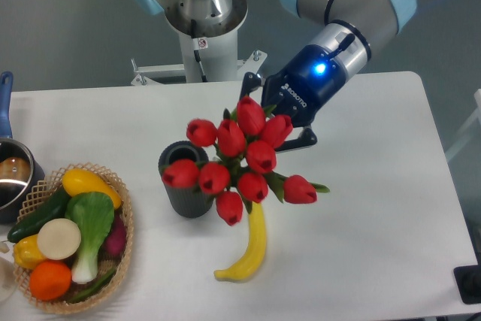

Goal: Insert the flowers into the vase
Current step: 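Carry the red tulip bunch with the gripper over the black vase, then lower the tulip stems down into the black vase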

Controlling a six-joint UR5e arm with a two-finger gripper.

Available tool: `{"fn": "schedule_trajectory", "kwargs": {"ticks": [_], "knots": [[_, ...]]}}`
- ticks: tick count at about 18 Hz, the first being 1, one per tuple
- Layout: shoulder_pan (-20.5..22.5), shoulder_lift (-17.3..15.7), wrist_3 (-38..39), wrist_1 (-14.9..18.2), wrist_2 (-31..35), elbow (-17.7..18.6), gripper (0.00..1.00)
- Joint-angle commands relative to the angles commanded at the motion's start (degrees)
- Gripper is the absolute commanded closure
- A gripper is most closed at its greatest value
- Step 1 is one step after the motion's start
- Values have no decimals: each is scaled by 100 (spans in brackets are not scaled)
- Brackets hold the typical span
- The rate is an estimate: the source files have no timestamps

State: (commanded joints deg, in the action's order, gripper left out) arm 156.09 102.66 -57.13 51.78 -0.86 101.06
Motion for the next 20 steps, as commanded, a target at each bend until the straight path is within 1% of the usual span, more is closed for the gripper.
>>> {"fn": "schedule_trajectory", "kwargs": {"ticks": [1, 2, 7, 11, 20], "knots": [[17, 0, -9, -88, -62, 97, 100], [44, 0, -26, -106, -72, 150, 100], [44, 0, -96, -133, -133, 361, 100], [62, 9, -509, -142, -133, 625, 100], [35, -79, -571, -159, -107, 1020, 100]]}}
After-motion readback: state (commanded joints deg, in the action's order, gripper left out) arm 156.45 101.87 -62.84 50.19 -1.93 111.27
